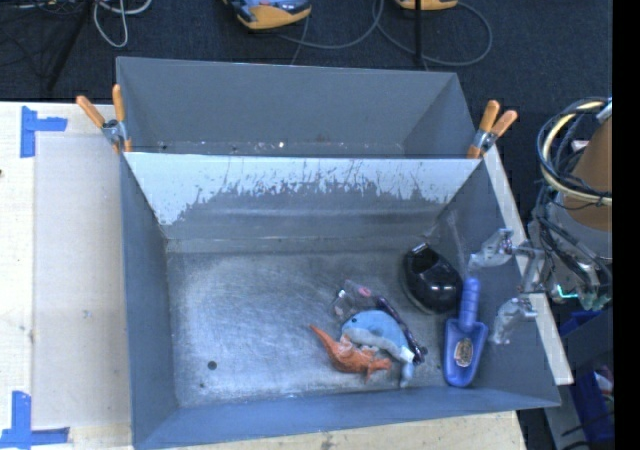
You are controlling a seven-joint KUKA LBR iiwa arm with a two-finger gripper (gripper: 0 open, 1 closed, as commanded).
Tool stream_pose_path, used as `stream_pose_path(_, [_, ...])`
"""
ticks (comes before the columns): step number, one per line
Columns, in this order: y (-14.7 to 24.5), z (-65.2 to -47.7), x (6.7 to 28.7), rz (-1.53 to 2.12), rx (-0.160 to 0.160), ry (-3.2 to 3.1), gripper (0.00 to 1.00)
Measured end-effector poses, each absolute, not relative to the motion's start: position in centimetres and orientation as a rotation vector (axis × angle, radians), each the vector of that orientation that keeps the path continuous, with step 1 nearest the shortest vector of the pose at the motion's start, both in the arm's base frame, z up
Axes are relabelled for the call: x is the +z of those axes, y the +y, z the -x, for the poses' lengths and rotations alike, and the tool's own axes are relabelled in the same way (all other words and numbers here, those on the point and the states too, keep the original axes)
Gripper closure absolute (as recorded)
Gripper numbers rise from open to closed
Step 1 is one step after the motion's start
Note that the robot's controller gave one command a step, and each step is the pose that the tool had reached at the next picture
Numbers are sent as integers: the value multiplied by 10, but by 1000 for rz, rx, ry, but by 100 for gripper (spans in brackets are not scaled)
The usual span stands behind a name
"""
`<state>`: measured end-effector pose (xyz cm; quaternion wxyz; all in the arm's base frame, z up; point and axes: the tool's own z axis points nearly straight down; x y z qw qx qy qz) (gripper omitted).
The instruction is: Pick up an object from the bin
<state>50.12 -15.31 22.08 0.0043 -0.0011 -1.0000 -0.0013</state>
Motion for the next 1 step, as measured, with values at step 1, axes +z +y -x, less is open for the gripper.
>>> stream_pose_path(1, [-152, -503, 224, -2, -1, -3140, 0])
